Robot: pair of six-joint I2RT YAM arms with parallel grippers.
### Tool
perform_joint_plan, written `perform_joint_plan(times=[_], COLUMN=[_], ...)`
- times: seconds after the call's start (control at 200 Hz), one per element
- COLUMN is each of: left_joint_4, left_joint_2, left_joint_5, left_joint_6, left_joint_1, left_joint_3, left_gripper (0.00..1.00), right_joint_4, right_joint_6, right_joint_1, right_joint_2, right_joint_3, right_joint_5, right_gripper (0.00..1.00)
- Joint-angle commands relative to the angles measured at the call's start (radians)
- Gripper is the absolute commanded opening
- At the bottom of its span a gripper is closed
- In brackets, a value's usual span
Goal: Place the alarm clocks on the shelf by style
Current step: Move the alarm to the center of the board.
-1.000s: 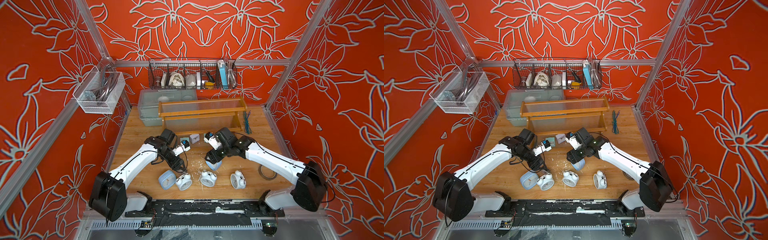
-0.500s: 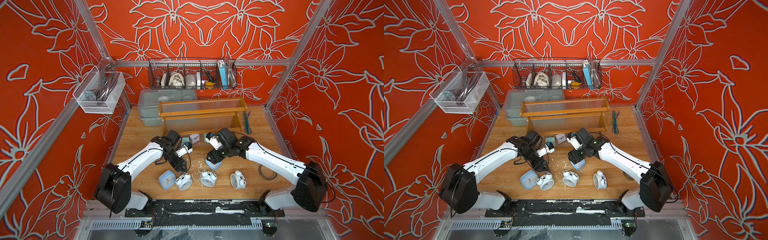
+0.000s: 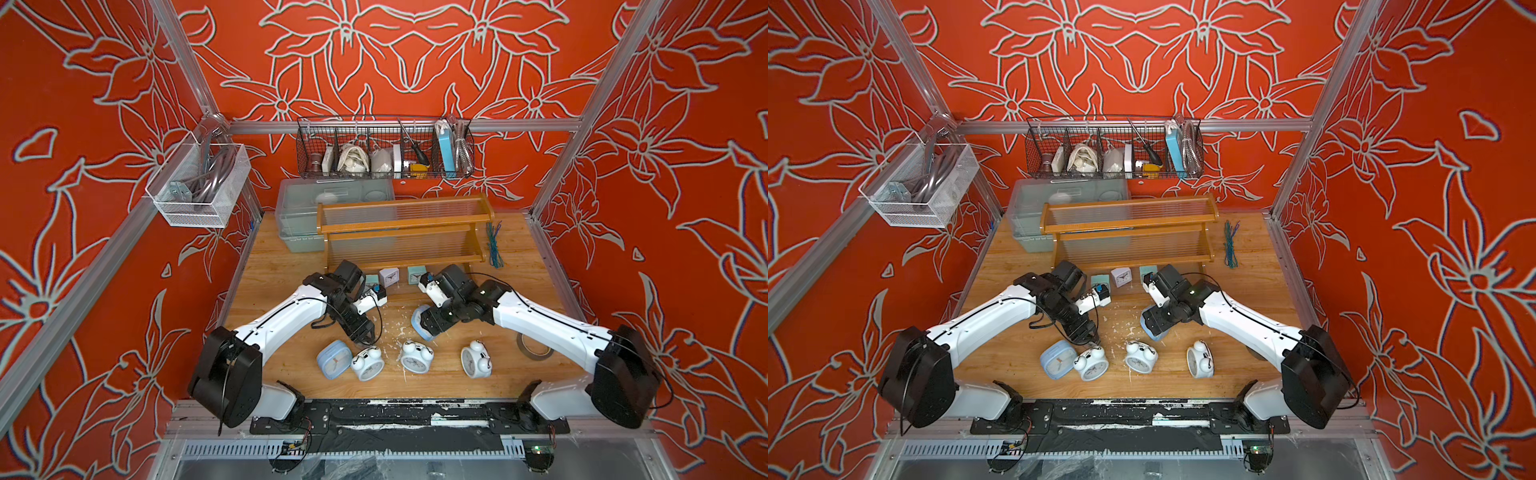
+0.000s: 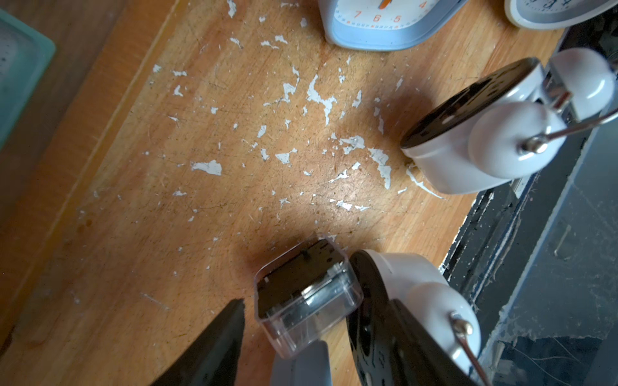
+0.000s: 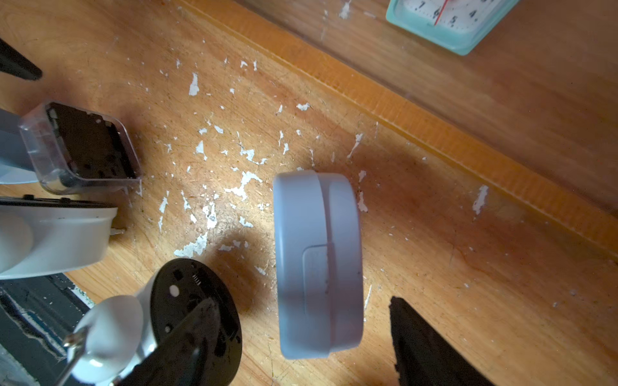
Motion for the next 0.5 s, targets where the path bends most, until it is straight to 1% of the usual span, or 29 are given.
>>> perform_joint_plan(times=[0.0, 0.1, 0.285, 0.455, 0.495], left_joint_4=[-0.001, -0.001, -0.003, -0.006, -0.006], left_joint_2=[-0.023, -0.031, -0.045, -0.064, -0.071], left_joint_5=[0.006, 0.003, 0.0, 0.002, 0.012], left_joint_6=[0.007, 0.005, 0.007, 0.017, 0.02], left_joint_1=[-0.003, -0.003, -0.004, -0.002, -0.001], left_joint_3=[-0.006, -0.008, -0.004, -0.003, -0.002], left_gripper=[0.68, 0.68, 0.68, 0.68, 0.68], right_joint_4=[0.031, 0.065, 0.099, 0.148, 0.166], right_joint_6=[0.02, 0.015, -0.002, -0.007, -0.008], right_joint_1=[0.002, 0.001, 0.001, 0.001, 0.001], right_joint_2=[0.023, 0.038, 0.072, 0.085, 0.087], right_joint_3=[-0.022, -0.042, -0.036, -0.029, -0.028], right_joint_5=[0.005, 0.001, -0.011, -0.05, -0.068], right_gripper=[0.83, 0.81, 0.69, 0.5, 0.48])
